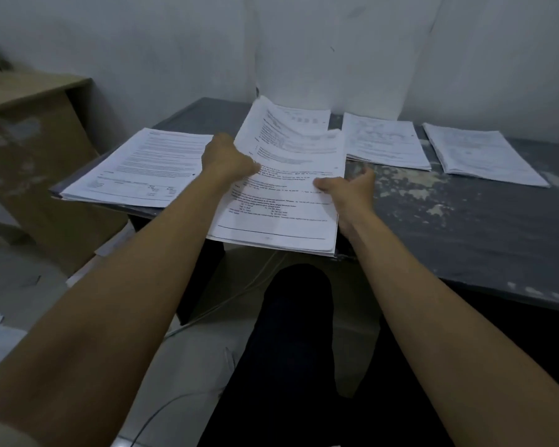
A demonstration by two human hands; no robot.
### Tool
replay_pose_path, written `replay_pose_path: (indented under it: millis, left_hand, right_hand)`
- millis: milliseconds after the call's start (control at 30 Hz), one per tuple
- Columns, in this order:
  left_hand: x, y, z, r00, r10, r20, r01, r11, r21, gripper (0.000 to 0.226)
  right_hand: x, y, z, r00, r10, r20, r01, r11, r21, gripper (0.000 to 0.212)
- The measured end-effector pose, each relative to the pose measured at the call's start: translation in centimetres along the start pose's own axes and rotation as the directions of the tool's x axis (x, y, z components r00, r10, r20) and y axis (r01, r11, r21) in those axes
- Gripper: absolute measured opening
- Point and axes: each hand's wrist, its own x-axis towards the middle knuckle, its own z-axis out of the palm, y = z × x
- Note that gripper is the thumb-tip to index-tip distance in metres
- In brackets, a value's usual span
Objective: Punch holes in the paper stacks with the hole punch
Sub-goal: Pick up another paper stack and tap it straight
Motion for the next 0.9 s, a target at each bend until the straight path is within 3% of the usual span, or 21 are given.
replay_pose_path:
  millis: [100,167,333,533,733,900]
  left_hand:
    - [-0.4,1.1,-0.7,0.995,0.056,0.088,-0.024,0.943,-0.332,0.043]
    - [-1.1,2.4,-1.0,0.981,0.163,0.100,-0.099,0.881,-0.463,0.037]
    - [-2.9,6.5,-0.5,0.922,0.384,0.041,-0.284,0.745,-0.603,0.039]
    - [-4.0,10.3,1.7,0.862,0.504,-0.053,-0.403,0.618,-0.675,0.035]
    - [-4.5,9.7,5.1,0.881,0.472,0.019,-0.362,0.700,-0.616,0.046]
    - [-4.9,10.2,6.2,0.890,0.454,-0.038,-0.385,0.706,-0.595,0.029]
  right_hand:
    - [1.0,-2.4,-1.8,0.984,0.062,0.167,-0.091,0.982,0.168,0.059]
    - [1.6,-4.5,-3.1,0.975,0.022,0.221,-0.058,0.986,0.159,0.041]
    - [2.6,-10.6,-6.6,0.962,-0.227,0.154,0.243,0.966,-0.089,0.032]
    - [2.1,-13.9,-10.3,0.892,-0.437,0.111,0.449,0.885,-0.125,0.025]
    - [1.9,-10.6,-12.0,0.917,-0.399,-0.013,0.393,0.908,-0.147,0.033]
    - [2.3,-10.0,-11.8,0.914,-0.403,-0.041,0.396,0.909,-0.128,0.028]
